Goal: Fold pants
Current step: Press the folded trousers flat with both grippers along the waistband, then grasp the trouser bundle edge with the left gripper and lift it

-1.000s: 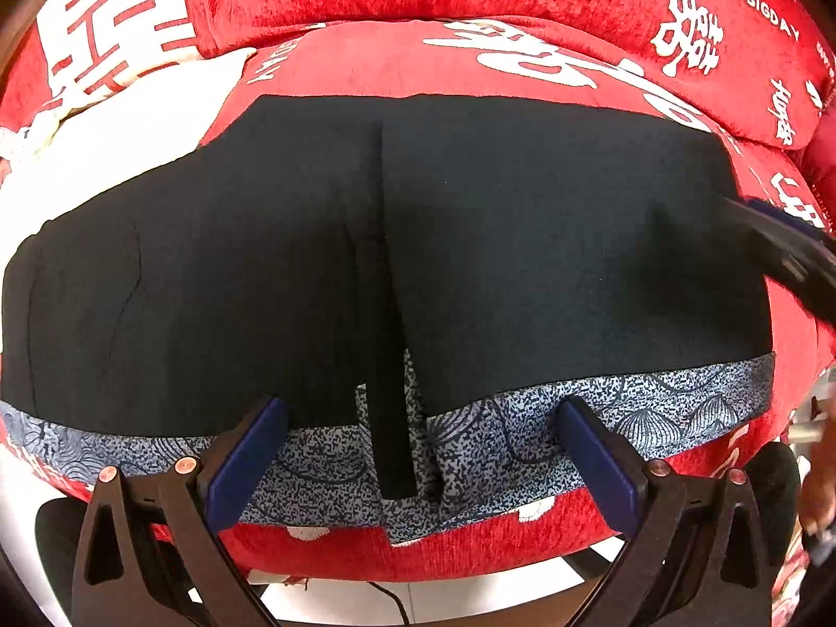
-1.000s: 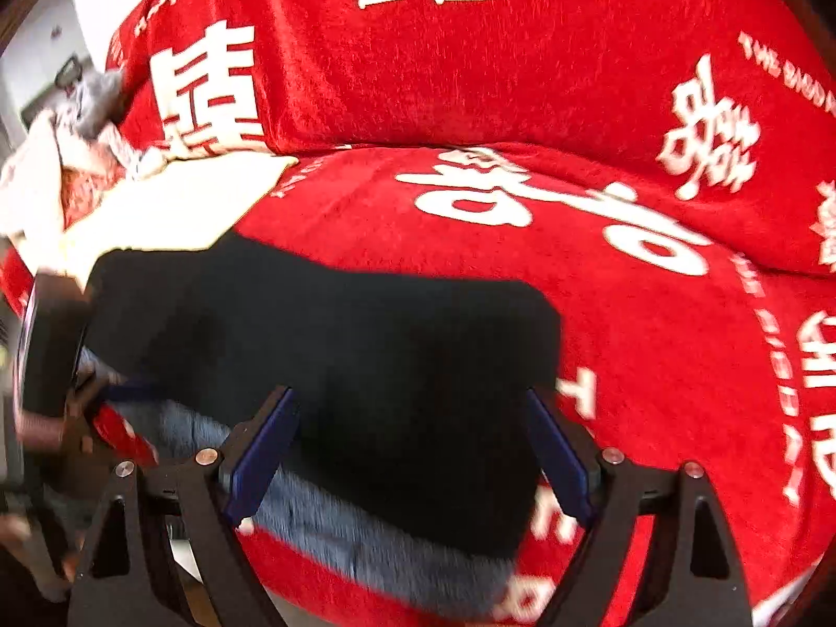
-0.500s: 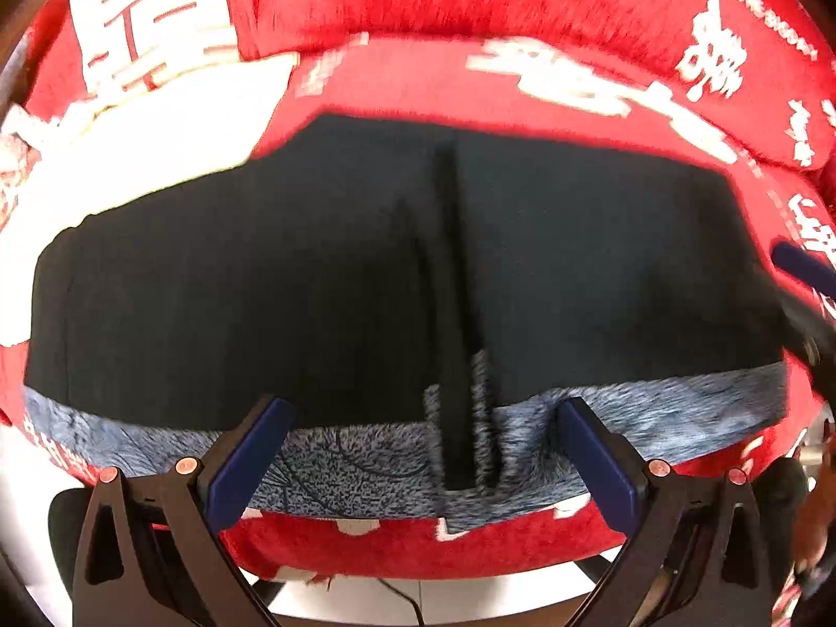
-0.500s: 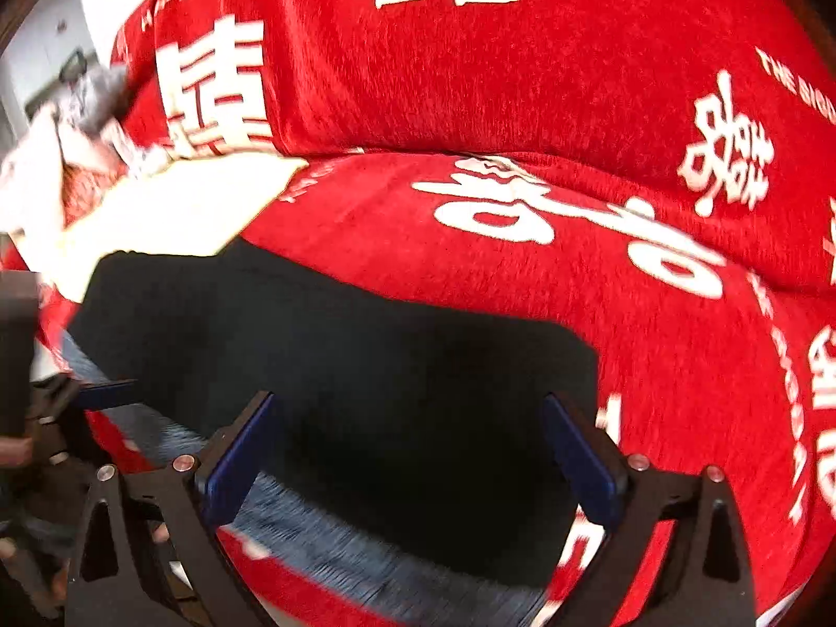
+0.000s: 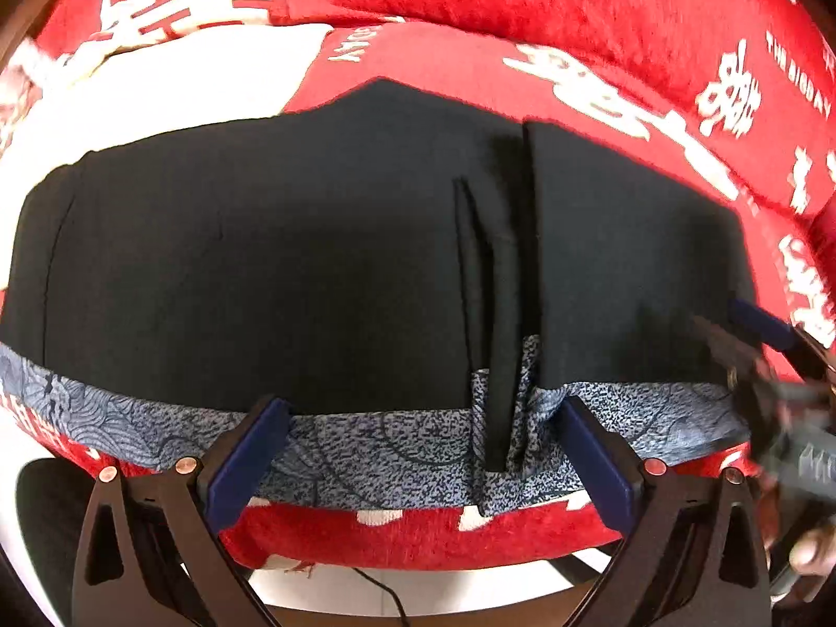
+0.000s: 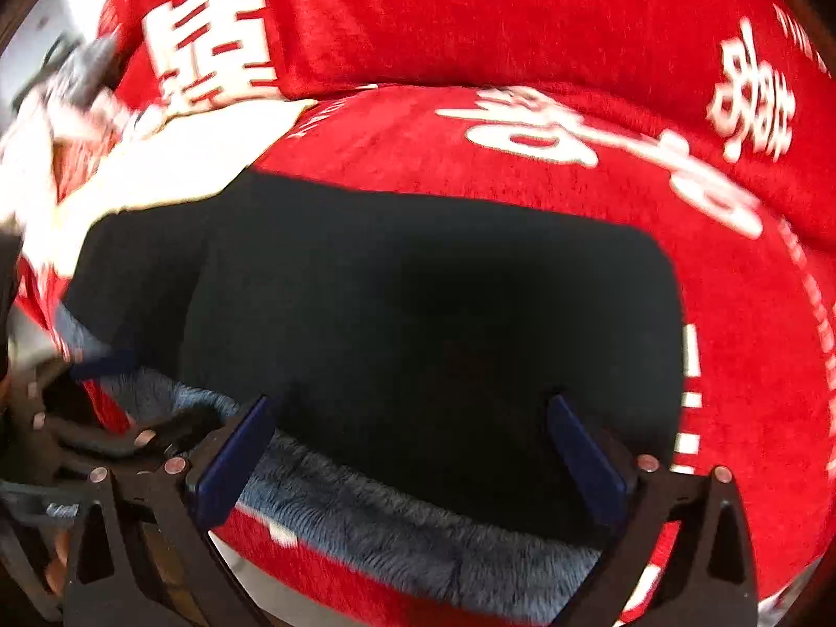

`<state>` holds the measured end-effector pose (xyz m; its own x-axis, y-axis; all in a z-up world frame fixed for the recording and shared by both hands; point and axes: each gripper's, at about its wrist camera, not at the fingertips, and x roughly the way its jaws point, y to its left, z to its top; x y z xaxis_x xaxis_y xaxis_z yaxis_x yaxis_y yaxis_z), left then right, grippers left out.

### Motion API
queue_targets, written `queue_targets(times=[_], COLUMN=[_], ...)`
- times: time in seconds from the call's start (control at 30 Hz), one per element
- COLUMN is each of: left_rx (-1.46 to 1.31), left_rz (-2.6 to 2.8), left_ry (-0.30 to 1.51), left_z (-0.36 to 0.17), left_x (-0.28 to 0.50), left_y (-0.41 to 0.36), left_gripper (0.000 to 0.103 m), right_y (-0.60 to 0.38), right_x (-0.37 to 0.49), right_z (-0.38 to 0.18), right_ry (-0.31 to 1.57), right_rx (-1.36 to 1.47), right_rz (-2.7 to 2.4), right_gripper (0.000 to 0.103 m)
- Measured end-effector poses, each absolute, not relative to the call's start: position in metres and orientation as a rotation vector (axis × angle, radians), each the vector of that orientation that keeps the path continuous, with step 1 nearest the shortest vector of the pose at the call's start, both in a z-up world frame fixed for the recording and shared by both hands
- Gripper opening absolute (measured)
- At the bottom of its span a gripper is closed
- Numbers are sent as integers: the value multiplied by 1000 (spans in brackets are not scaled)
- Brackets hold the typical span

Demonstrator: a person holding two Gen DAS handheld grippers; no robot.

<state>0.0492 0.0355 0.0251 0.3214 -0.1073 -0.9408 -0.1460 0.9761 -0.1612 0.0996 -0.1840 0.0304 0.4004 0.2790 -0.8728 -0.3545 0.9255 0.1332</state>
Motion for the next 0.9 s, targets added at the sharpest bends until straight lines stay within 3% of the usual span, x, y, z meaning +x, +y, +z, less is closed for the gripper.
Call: queue_targets(times=[0.2, 0.6, 0.9], left_rx=[-254, -208, -281], left_rz=[62, 148, 239], left_ry=[1215, 1227, 1227], left_z=[29, 18, 4], left_x=[39, 37, 34], left_y=[53, 87, 137], left_gripper=[102, 102, 102], right_y=[-181, -111, -94], right_x=[112, 139, 108], right_z=[33, 23, 20], right_ry=[1100, 1104, 1068], right_rx=[-58, -290, -292], right_rz=[334, 193, 251], right_gripper=[103, 103, 103])
